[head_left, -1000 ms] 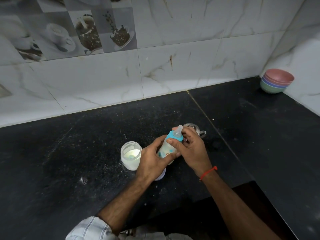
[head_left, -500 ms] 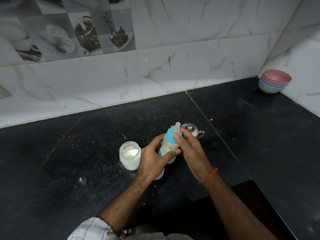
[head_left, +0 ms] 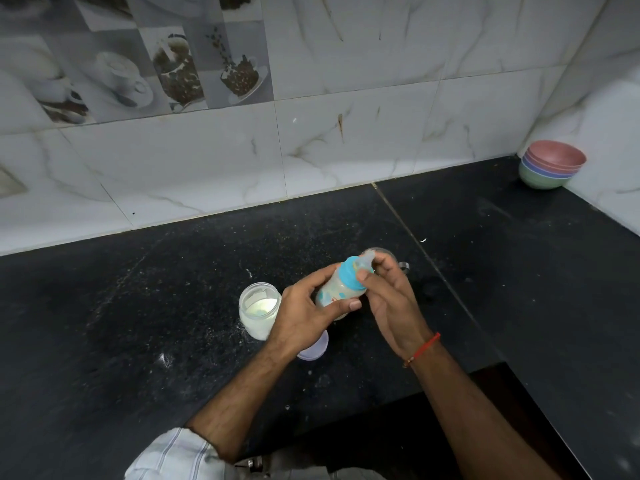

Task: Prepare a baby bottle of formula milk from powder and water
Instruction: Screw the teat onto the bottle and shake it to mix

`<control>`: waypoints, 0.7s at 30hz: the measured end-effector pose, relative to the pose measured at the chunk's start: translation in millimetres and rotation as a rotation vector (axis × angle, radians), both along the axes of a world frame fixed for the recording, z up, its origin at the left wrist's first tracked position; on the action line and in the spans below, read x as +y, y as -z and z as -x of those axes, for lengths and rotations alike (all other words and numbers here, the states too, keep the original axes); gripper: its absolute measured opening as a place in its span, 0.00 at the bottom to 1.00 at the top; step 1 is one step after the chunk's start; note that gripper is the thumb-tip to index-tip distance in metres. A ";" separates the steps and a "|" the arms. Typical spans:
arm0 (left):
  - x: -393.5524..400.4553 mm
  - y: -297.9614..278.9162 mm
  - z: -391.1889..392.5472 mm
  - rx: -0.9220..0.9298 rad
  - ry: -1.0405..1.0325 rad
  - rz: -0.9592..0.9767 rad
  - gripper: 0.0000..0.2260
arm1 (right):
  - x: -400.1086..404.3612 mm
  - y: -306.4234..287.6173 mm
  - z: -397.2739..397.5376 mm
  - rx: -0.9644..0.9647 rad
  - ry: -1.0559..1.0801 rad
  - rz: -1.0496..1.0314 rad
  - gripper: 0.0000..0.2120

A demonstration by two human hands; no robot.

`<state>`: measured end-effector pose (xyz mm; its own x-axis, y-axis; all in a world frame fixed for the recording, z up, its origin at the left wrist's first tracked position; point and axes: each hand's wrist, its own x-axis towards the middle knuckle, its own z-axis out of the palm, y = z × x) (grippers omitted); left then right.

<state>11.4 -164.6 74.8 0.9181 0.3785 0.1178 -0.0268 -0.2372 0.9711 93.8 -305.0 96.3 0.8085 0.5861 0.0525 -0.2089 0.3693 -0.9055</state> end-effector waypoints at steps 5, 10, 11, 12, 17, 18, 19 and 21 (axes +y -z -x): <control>5.9 -9.2 4.1 0.062 0.246 0.104 0.20 | -17.8 -8.2 -24.2 -0.238 -0.261 0.172 0.36; -0.5 -23.6 4.1 0.112 0.464 0.087 0.19 | -16.9 -31.0 -32.9 -0.425 -0.496 0.240 0.36; -1.9 -27.4 2.7 0.110 0.446 0.080 0.19 | -14.0 -33.4 -29.8 -0.416 -0.482 0.209 0.29; -1.9 -28.7 0.8 0.096 0.390 0.049 0.19 | -9.9 -35.3 -24.7 -0.399 -0.400 0.189 0.21; -7.0 -20.8 -0.5 -0.044 0.077 -0.299 0.22 | 22.0 -28.2 6.4 -0.094 0.253 0.330 0.11; -11.8 -18.9 0.3 -0.072 0.037 -0.354 0.23 | 27.2 -26.9 10.2 -0.041 0.320 0.346 0.12; -16.0 -17.5 0.8 -0.089 0.015 -0.375 0.23 | 29.9 -27.2 12.4 -0.018 0.352 0.364 0.12; -15.4 -17.2 1.0 -0.068 0.023 -0.330 0.23 | 27.0 -31.3 13.3 -0.029 0.303 0.360 0.11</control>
<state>10.4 -180.0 92.0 0.9118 0.2892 0.2914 -0.0976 -0.5367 0.8381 80.5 -278.0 127.7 0.9472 0.3090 -0.0859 -0.1132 0.0715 -0.9910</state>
